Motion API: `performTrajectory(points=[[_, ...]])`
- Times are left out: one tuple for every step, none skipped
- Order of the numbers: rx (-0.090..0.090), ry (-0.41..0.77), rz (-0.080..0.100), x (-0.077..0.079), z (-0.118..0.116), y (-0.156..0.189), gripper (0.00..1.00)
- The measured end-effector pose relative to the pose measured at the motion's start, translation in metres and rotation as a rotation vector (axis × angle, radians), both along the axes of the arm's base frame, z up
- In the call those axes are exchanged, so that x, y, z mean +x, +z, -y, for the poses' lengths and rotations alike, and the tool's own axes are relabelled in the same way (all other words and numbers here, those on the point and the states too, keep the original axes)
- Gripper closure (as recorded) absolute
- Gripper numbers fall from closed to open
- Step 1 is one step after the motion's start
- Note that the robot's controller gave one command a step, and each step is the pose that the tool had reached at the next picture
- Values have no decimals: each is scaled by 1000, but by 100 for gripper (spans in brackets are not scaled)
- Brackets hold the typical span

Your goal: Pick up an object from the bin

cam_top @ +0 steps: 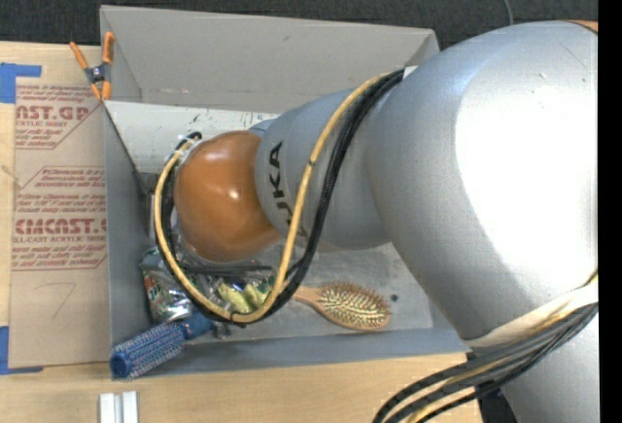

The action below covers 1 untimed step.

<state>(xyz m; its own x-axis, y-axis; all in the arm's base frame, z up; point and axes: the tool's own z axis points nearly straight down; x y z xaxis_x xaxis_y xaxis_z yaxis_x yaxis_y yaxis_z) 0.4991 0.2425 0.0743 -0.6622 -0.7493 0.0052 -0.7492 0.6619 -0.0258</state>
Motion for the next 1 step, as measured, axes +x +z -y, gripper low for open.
performTrajectory(points=[[2,-446,-14,22,4,117,0]])
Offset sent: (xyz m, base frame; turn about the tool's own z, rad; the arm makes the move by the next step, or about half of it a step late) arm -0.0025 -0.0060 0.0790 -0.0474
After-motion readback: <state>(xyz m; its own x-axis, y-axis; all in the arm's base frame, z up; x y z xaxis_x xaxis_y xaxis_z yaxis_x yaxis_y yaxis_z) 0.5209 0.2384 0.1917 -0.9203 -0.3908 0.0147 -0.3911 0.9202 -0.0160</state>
